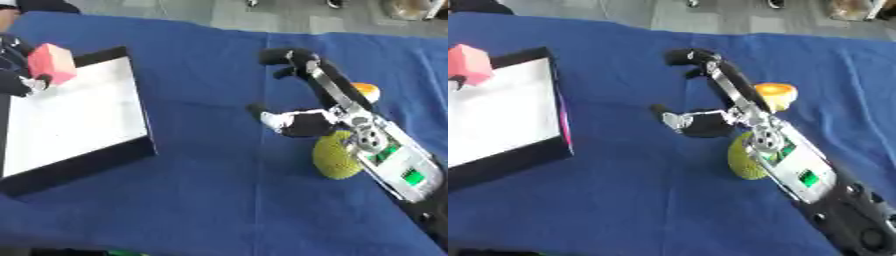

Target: Pick up the objects with one hand, pass them to the other hand, and then place them into the box on the other side of the table.

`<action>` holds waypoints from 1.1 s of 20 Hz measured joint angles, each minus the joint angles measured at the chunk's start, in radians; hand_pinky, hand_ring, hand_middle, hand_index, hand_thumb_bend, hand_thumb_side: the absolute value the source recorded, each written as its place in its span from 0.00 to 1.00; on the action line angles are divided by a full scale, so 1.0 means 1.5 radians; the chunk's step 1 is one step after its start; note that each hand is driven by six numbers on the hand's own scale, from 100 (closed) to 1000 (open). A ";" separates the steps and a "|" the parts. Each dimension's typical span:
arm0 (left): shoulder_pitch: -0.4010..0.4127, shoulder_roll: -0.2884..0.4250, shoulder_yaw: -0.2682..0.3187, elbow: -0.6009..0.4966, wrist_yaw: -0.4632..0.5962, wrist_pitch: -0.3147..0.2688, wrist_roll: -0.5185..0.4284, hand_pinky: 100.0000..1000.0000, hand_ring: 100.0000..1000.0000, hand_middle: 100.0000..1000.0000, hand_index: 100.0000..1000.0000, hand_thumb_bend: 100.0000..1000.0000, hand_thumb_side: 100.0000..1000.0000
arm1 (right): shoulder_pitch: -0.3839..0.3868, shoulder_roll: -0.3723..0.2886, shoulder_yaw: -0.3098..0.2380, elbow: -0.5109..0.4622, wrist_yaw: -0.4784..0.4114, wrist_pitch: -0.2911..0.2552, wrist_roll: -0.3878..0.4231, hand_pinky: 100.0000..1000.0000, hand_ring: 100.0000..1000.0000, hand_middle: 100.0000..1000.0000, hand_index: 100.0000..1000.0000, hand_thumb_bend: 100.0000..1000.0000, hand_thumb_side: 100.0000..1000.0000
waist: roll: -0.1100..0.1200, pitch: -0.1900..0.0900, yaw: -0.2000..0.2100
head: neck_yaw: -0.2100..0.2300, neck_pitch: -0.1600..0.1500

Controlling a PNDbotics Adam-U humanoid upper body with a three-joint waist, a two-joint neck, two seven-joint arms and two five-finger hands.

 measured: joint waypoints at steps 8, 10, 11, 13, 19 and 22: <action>0.006 0.002 0.009 0.030 -0.012 -0.007 -0.022 0.83 0.78 0.76 0.64 0.11 0.22 | 0.002 0.000 0.000 0.000 0.001 0.001 -0.001 0.74 0.84 0.72 0.81 0.33 0.12 | 0.000 0.000 0.000 | 0.011 -0.006; 0.006 0.003 0.011 0.032 -0.016 -0.009 -0.027 0.84 0.81 0.77 0.71 0.24 0.33 | 0.002 0.000 0.000 0.000 0.002 0.001 -0.001 0.74 0.84 0.72 0.81 0.33 0.13 | 0.000 0.000 0.000 | 0.011 -0.006; 0.006 0.003 0.012 0.032 -0.018 -0.011 -0.029 0.86 0.82 0.76 0.74 0.31 0.38 | 0.002 0.000 0.000 0.000 0.003 0.001 -0.001 0.74 0.84 0.72 0.81 0.33 0.13 | 0.000 0.000 0.000 | 0.011 -0.006; 0.007 0.003 0.014 0.033 -0.023 -0.014 -0.032 0.87 0.83 0.74 0.75 0.39 0.41 | 0.002 0.000 0.000 0.000 0.003 0.001 -0.001 0.74 0.84 0.72 0.81 0.33 0.13 | 0.000 0.000 0.000 | 0.010 -0.006; 0.007 0.003 0.019 0.034 -0.036 -0.022 -0.036 0.88 0.85 0.75 0.77 0.57 0.42 | 0.002 0.000 0.000 0.000 0.003 0.001 -0.002 0.74 0.84 0.72 0.81 0.33 0.13 | 0.000 0.000 0.000 | 0.010 -0.006; 0.007 0.003 0.021 0.034 -0.041 -0.023 -0.034 0.88 0.85 0.75 0.77 0.60 0.38 | 0.003 0.000 0.000 0.000 0.003 0.001 -0.002 0.74 0.84 0.72 0.81 0.33 0.13 | 0.000 0.000 0.000 | 0.010 -0.006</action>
